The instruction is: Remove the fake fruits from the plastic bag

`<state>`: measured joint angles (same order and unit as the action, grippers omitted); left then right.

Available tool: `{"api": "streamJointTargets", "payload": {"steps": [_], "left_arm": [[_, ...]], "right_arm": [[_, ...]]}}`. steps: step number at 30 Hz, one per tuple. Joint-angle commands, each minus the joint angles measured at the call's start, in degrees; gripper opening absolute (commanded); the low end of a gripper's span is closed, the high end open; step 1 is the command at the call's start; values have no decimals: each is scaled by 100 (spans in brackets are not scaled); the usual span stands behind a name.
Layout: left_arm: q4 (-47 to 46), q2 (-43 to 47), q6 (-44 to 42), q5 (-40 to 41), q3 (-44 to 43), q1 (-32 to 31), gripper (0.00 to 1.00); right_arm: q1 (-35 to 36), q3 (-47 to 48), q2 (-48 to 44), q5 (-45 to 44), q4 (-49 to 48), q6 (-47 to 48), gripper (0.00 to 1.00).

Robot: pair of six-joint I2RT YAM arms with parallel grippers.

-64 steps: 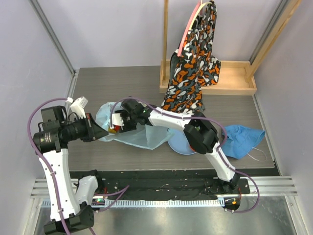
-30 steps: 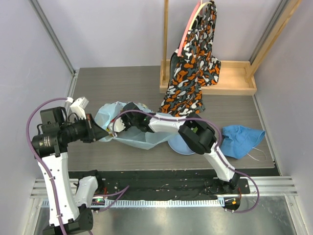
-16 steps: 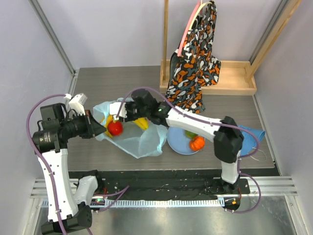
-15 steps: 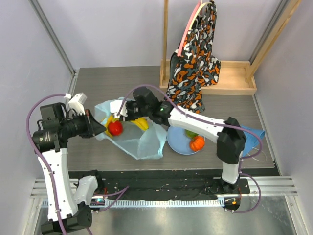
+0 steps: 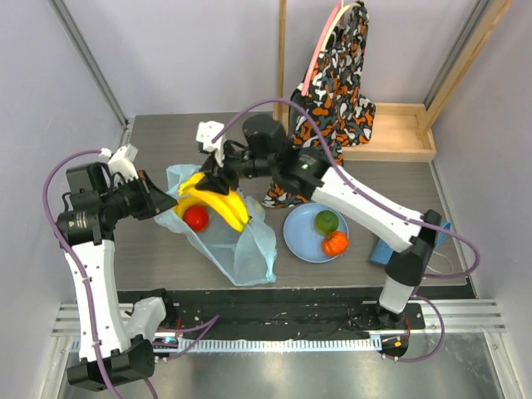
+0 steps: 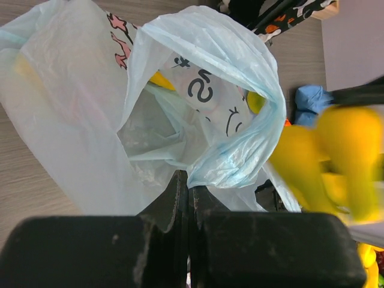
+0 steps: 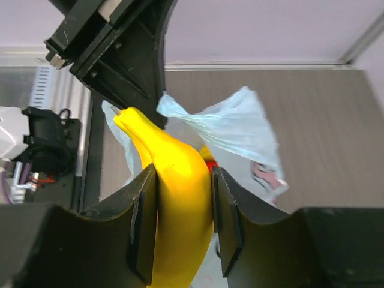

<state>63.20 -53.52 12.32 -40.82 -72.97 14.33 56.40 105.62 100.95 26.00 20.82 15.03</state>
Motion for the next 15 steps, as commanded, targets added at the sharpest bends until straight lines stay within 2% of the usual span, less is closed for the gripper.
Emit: {"api": "streamJointTargets", "payload": {"steps": [1,5,7,10,12,15], "left_arm": [[-273,324,131,21,-139,26,0],[-396,491,43,39,-51,35,0],[-431,561,34,-22,-42,114,0],[-379,605,-27,-67,-156,167,0],[-256,614,-141,-110,-270,176,0],[-203,623,-177,-128,-279,167,0]], "right_arm": [[-33,864,-873,-787,1511,1007,13],[-94,-276,-2129,-1710,2109,1800,11],[-155,-1138,-2920,-2150,2312,2334,10],[-357,-2350,-3765,-2310,2760,3161,9],[-498,-3308,-4195,-2336,2770,4277,8],[-709,-4215,-4311,-2240,2525,5561,8]]}}
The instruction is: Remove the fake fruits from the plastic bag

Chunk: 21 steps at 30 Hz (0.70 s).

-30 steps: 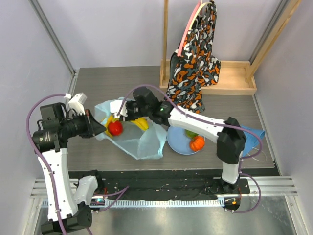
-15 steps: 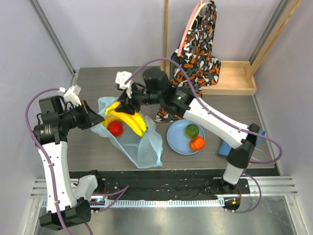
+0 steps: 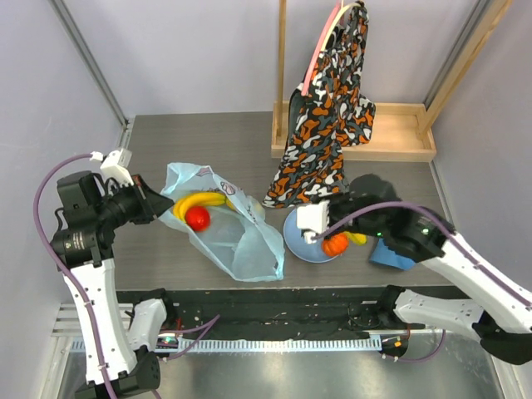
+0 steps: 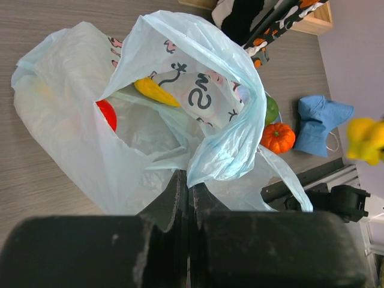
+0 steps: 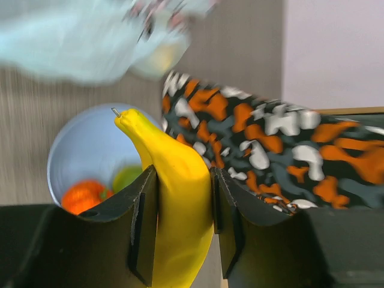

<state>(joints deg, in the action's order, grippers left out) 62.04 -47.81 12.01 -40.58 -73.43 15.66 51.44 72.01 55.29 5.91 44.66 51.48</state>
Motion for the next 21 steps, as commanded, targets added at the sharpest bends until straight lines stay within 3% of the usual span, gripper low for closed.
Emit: {"api": "streamJointTargets", "payload": {"steps": [1,6,13,21], "left_arm": [[-104,44,-112,-170,-233,34,0],[-113,62,-76,-187,-277,112,0],[53,88,-173,-161,-233,209,0],[177,132,-243,-108,-102,385,0]], "right_arm": [[-326,-994,324,-205,-139,2214,7],[-661,-1031,1053,-3,-775,3453,7],[-1145,-714,2135,489,-1143,4325,8],[-1408,-556,3039,1008,-1346,4326,10]]}}
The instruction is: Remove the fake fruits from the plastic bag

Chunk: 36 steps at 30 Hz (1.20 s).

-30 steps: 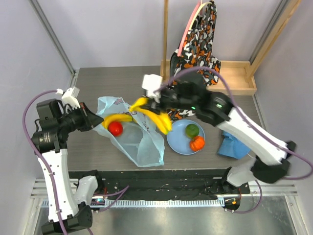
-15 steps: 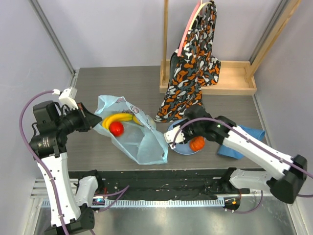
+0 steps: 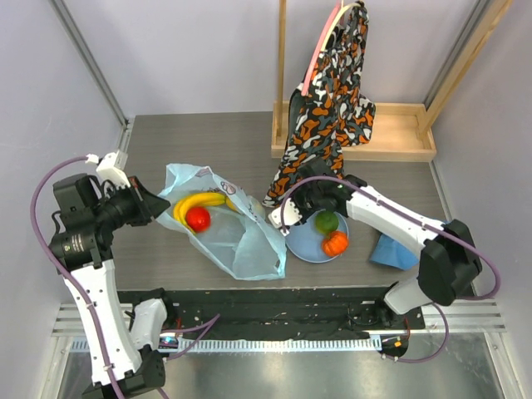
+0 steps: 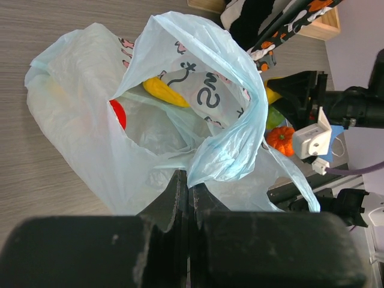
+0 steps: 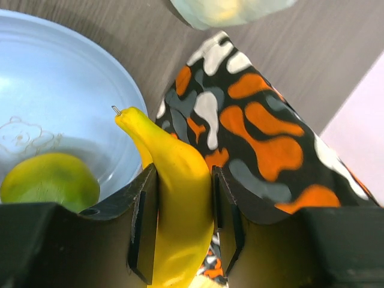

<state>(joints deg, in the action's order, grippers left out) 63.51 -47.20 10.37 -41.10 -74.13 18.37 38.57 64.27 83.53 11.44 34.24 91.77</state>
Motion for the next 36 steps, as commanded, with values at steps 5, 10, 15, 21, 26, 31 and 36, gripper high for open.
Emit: {"api": "streamJointTargets", "payload": {"steps": [5,10,15,21,26,31,36], "left_arm": [[188,44,-167,-21,-32,281,0],[215,-26,-229,-3,47,369,0],[276,-61,-229,-29,30,501,0],[347,-158,-290,-29,21,536,0],[303,-290,-246,-56,-23,597,0],[320,-377,-246,-73,-40,633,0],[285,-395,-220,-100,-5,676,0]], "right_arm": [[-385,183,454,754,-391,762,13],[-648,-19,594,956,-400,1010,14],[-666,-283,525,1359,-357,1185,15],[-640,-547,410,1563,-321,1370,15],[-649,-600,568,1615,-356,1353,19],[-622,-617,674,1817,-515,1265,20],[-605,-687,744,1862,-550,1273,23]]}}
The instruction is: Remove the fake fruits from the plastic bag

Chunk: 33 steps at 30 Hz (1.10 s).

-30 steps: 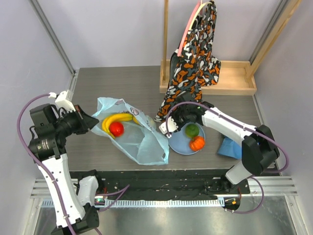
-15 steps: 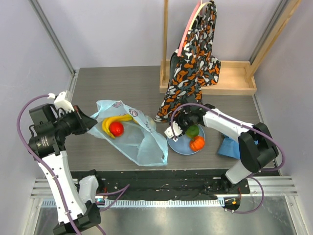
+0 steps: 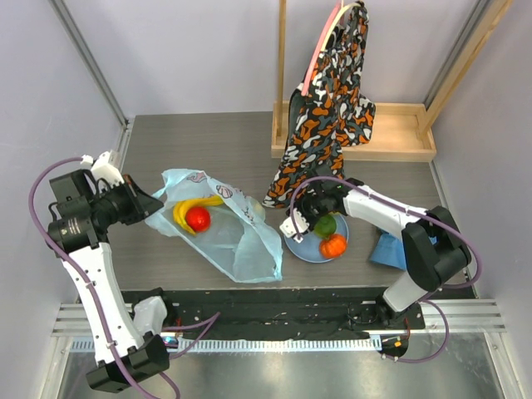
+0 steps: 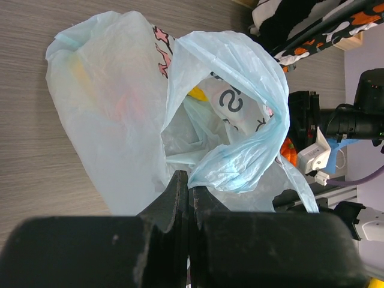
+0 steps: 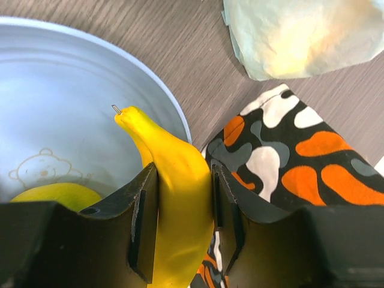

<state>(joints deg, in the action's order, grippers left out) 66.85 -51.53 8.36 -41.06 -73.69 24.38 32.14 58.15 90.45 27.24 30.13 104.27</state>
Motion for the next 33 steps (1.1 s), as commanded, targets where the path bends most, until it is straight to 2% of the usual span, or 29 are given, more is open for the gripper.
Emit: {"api": "streamJointTargets", "payload": {"steps": [1,7,9,12,13,14,19,22,25,26,28,30,31,33], "left_arm": [[-49,46,-19,-113,-49,93,0],[-58,38,-1,-148,21,111,0],[-75,38,16,-157,30,111,0],[-128,55,34,-201,74,111,0],[-154,55,69,-218,118,111,0],[-163,90,87,-262,144,102,0],[-207,178,96,-446,267,111,0],[-373,266,236,-631,373,111,0],[-602,327,490,-868,469,111,0],[-646,336,535,-947,478,111,0],[-769,354,710,-1149,496,111,0],[-822,371,790,-1237,496,102,0],[-866,363,833,-1273,487,102,0],[-858,337,834,-1264,339,102,0]], "right_arm": [[29,-102,77,281,-139,23,24],[29,-190,95,334,-200,-12,30],[29,-199,104,352,-235,-134,36],[20,-304,43,282,-490,-371,80],[20,-313,-1,247,-534,-459,97],[3,-304,-141,220,-534,-538,100],[3,117,-923,315,-149,-1118,100],[178,626,-1503,413,133,-1951,100],[713,1241,-1776,221,-32,-3627,100],[932,1547,-1794,107,-155,-4599,100],[1652,1848,-1690,-217,-375,-5370,98],[2084,2191,-1453,-395,-534,-6150,93],[2364,2261,-1139,-474,-778,-6373,84],[2490,2472,-751,-475,-903,-6812,74]]}}
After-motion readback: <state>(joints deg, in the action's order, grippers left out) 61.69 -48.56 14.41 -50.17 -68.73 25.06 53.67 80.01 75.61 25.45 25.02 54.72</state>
